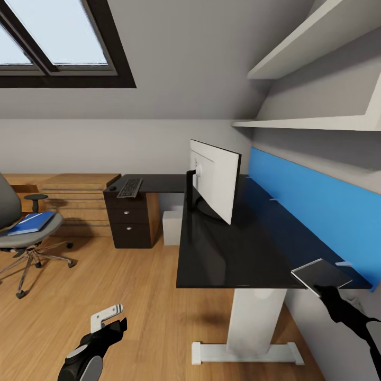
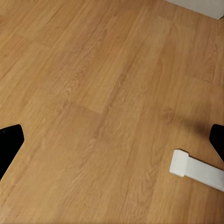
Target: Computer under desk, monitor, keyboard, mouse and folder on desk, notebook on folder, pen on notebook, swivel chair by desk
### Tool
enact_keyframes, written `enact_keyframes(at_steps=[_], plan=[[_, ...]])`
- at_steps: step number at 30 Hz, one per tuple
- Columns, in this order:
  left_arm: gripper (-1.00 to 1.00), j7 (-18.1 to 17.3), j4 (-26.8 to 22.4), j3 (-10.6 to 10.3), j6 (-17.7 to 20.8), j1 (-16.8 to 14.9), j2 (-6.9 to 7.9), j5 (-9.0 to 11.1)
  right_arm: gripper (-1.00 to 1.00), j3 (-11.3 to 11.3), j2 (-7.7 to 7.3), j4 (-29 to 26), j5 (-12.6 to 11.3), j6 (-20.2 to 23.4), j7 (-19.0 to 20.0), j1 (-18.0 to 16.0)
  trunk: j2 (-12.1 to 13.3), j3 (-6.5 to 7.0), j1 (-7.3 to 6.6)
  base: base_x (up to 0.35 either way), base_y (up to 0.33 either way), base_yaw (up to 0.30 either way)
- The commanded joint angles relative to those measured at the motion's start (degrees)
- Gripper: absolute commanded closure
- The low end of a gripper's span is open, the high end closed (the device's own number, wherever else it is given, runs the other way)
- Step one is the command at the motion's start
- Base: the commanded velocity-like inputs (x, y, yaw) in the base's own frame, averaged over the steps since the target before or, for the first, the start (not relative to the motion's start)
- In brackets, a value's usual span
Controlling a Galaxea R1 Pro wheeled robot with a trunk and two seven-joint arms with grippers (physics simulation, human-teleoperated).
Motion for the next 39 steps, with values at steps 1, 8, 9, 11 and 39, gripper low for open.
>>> enact_keyframes(at_steps=[1,8,9,11,39], plan=[[-1.00,0.59,-0.07,-0.15,0.06,-0.05,0.06,0.56,1.00,-0.19,0.01,0.02,0.32,0.35,0.14,-0.05,-0.03,-0.06,0.00,0.000,0.000,0.000],[-1.00,0.58,0.24,-0.19,0.12,-0.05,0.00,0.57,1.00,-0.19,0.02,0.01,0.36,0.35,0.14,-0.05,-0.03,-0.06,0.00,0.000,0.000,0.000],[-1.00,0.58,0.40,-0.20,0.11,-0.05,-0.01,0.55,1.00,-0.19,0.02,0.01,0.35,0.35,0.14,-0.05,-0.03,-0.06,0.00,0.000,0.000,0.000],[-1.00,0.59,0.99,-0.22,0.08,-0.05,-0.02,0.50,1.00,-0.19,0.02,0.01,0.34,0.35,0.14,-0.05,-0.03,-0.06,0.00,0.000,0.000,0.000],[-1.00,0.86,1.38,-0.23,0.06,-0.05,-0.02,0.36,1.00,-0.02,1.75,-4.61,0.92,0.21,1.20,0.48,8.39,3.71,-4.62,0.000,0.000,0.000]])
